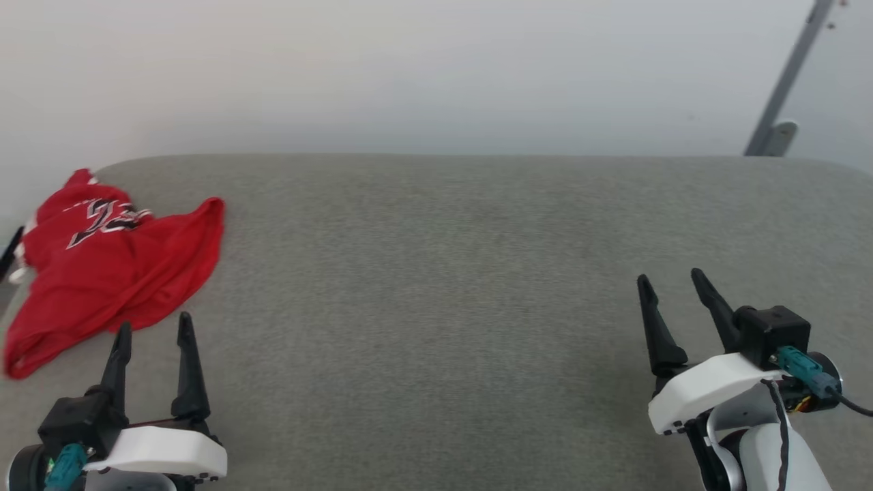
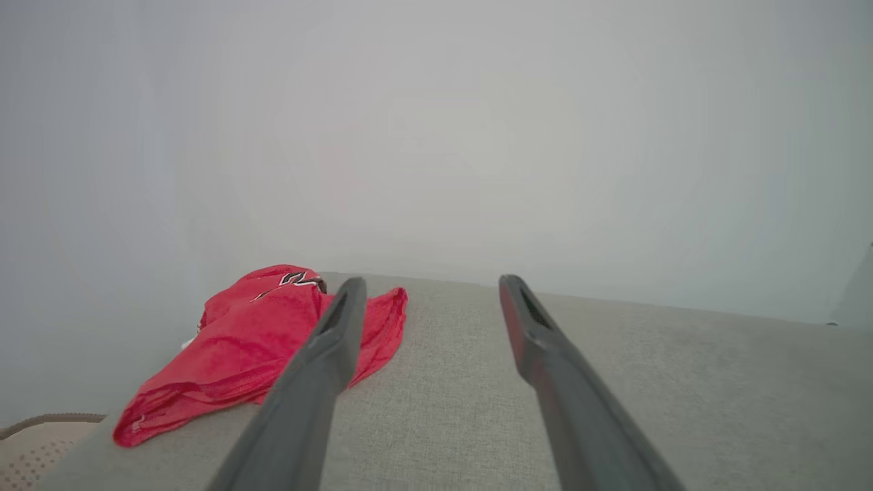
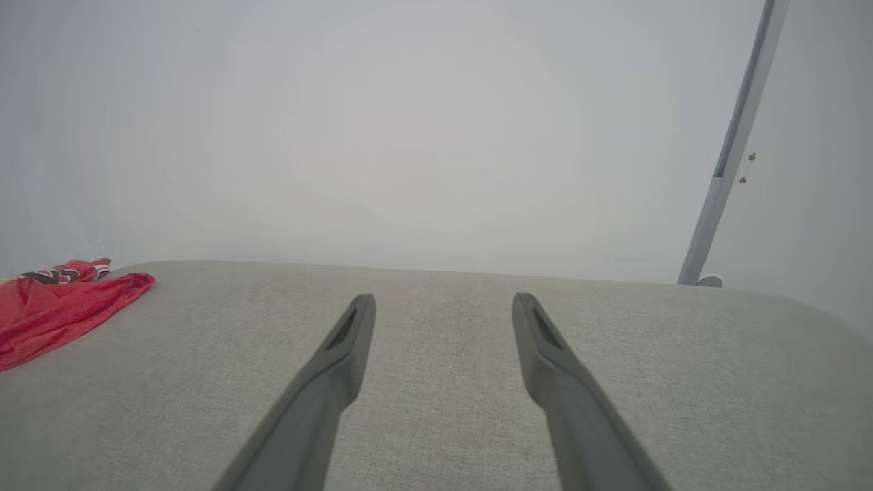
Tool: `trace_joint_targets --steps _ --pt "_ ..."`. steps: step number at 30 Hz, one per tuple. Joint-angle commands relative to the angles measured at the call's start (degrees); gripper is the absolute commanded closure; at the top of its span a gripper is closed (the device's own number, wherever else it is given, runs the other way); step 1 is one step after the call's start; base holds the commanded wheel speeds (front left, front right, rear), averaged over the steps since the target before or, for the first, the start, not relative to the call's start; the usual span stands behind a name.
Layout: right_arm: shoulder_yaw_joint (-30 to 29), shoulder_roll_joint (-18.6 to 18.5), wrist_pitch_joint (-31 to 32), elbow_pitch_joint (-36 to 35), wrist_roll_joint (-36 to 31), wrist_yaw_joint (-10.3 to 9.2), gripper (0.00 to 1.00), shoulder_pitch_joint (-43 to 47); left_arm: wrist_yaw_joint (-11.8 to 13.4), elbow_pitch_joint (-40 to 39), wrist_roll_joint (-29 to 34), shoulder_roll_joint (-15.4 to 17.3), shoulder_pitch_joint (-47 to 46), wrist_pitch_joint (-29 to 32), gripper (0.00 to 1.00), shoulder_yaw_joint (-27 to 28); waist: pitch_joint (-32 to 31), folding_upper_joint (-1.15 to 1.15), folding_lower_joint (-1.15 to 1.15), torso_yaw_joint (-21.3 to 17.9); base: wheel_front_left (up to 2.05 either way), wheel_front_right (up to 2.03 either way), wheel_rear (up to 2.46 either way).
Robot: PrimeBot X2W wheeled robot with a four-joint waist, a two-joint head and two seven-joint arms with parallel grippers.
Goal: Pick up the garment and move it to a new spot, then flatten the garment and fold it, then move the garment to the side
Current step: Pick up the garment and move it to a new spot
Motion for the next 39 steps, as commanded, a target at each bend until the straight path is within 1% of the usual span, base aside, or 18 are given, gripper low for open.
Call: trace_joint_targets --steps 1,12,19,20,26,31,35,39 --pt "0.45 0.02 0.16 -0.10 0.67 0.00 0.00 -0.22 -0.02 0.44 -0.49 0.37 -0.47 -0.29 0.00 0.48 -0.27 0.00 0.00 2.41 0.00 0.00 0.00" --pt "5.81 0.03 1.06 0.70 2.20 0.00 0.00 -1.49 1.49 1.54 -2.47 0.64 0.29 0.70 0.00 2.29 -1.50 0.00 0.00 13.29 0.00 0.00 0.00" --pt "8.85 0.01 1.63 1.24 3.08 0.00 0.00 -2.32 2.30 1.03 -2.92 0.65 1.10 1.31 0.00 2.74 -2.09 0.00 0.00 18.80 0.00 0.00 0.00" --pt "8.85 0.01 1.63 1.24 3.08 0.00 0.00 -2.32 2.30 1.03 -2.92 0.65 1.10 1.31 0.00 2.74 -2.09 0.00 0.00 18.80 0.00 0.00 0.00" --pt "10.00 0.00 1.87 0.83 3.79 0.00 0.00 -2.07 2.98 0.49 -3.27 0.56 1.46 1.83 0.00 2.67 -2.39 0.00 0.00 22.68 0.00 0.00 0.00" --pt "10.09 -0.01 2.27 0.34 3.74 0.00 0.00 -2.21 2.50 -0.01 -4.11 0.56 1.54 1.84 0.00 2.73 -1.87 0.00 0.00 24.74 0.00 0.00 0.00" --pt "9.62 -0.02 2.61 -0.33 3.20 0.00 0.00 -2.71 2.30 0.43 -4.79 0.33 -0.26 1.71 0.00 2.79 -0.64 0.00 0.00 25.39 0.00 0.00 0.00" --pt "8.56 -0.34 3.34 -1.72 2.37 0.00 0.00 -3.69 1.18 2.54 -4.77 0.92 -4.29 1.78 0.00 1.74 1.48 0.00 0.00 24.96 0.00 0.00 0.00"
